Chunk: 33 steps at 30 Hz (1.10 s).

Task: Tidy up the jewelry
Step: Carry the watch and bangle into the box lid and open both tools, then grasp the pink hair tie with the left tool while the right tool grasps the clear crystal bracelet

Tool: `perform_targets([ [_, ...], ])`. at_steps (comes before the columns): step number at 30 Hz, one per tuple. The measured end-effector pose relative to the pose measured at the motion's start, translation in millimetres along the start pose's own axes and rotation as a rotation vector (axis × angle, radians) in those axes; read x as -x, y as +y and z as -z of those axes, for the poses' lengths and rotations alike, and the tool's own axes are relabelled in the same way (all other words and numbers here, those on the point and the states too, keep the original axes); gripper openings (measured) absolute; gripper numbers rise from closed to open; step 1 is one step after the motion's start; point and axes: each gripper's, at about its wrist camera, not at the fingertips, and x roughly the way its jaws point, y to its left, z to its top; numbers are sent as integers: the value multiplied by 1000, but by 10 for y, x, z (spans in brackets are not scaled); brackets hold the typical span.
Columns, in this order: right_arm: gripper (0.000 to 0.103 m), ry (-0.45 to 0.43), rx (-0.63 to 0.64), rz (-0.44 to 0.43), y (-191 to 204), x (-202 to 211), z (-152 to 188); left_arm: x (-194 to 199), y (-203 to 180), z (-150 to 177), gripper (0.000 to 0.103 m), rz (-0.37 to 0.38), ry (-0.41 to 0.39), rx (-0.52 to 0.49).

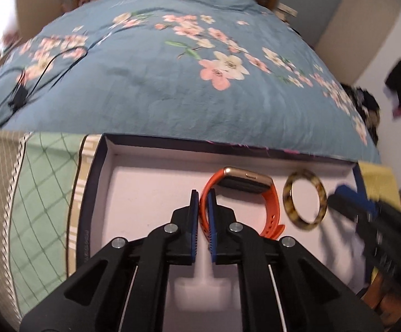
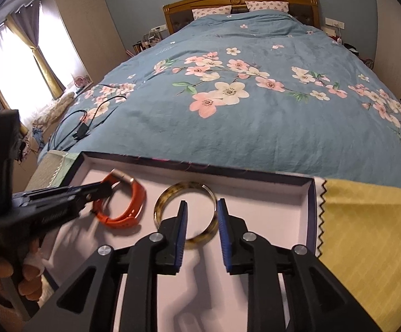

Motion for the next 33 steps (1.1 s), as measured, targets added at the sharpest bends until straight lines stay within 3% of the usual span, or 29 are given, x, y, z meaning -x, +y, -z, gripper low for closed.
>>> perform_targets([
  [3,24,-14,5,-21,25,87,58,-15,20,-11,7,-4,-3,52],
  [7,34,-62,41,-53,92,334,163,-11,44,9,13,21,-5,69],
  [11,39,-113,120,-99,198,663,361,149,33,86,59,23,-56,43],
  [14,39,-122,189,-148,286,882,587,382,-19,196,58,-18,-137,-15],
  [18,39,-88,252,-216,366,1029,898,753,-62,398,59,-1,-227,-89],
  [22,39,-21,289,-189,404,948,1156,1148,-64,731,63,35,-327,-176],
  [29,39,21,261,-186,383,759,1266,1464,24,1350,64,80,-355,-270],
  [32,22,32,276,-178,424,701,1279,1470,87,1553,64,81,-332,-277],
  [33,12,34,284,-165,436,695,1282,1469,105,1609,64,77,-327,-274],
])
